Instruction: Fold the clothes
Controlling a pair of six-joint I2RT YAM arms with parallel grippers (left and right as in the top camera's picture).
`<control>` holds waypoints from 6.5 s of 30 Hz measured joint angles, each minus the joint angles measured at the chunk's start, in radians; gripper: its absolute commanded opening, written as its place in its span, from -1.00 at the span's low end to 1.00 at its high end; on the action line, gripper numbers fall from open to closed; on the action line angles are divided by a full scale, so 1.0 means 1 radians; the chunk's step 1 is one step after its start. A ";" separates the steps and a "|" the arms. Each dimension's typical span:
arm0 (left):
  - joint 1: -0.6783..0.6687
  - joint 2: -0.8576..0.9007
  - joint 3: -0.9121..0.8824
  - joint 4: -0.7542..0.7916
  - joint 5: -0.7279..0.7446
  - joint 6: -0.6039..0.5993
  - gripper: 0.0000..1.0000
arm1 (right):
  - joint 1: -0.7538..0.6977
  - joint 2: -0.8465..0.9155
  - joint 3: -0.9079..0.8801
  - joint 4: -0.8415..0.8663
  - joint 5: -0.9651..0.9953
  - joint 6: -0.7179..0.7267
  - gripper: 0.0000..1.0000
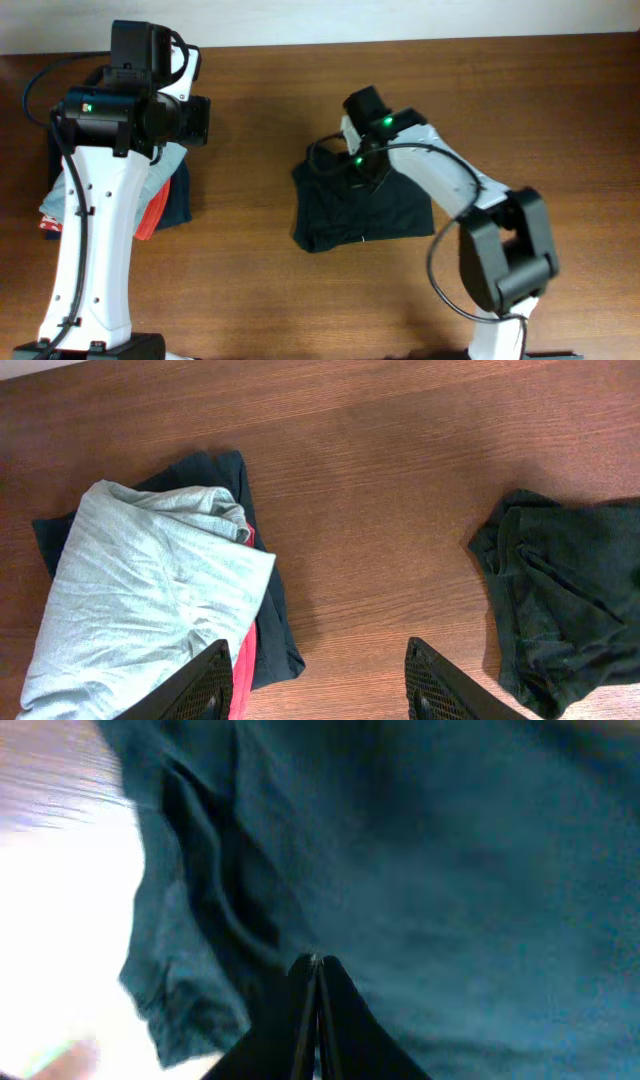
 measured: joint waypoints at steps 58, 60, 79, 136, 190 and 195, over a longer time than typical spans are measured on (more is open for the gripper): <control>-0.304 0.489 -0.316 0.212 0.342 0.161 0.11 | -0.476 -0.092 -0.261 0.209 -0.283 -0.192 -0.67; -0.316 0.489 -0.316 0.209 0.346 0.161 0.07 | -0.467 -0.089 -0.261 0.224 -0.265 -0.178 -0.69; -0.347 0.478 -0.429 0.334 0.331 0.152 -0.99 | -0.424 -0.005 -0.261 0.262 -0.200 -0.103 -0.75; -0.067 0.371 0.111 -0.141 0.142 -0.074 -0.29 | -0.502 0.032 -0.211 -0.054 -0.377 -0.447 0.37; 0.043 0.212 0.125 -0.203 0.120 -0.084 -0.29 | 0.002 -0.077 -0.057 -0.149 0.179 -0.111 -0.92; 0.043 0.212 0.125 -0.203 0.120 -0.084 -0.30 | 0.055 -0.077 -0.057 -0.148 0.179 -0.096 -0.92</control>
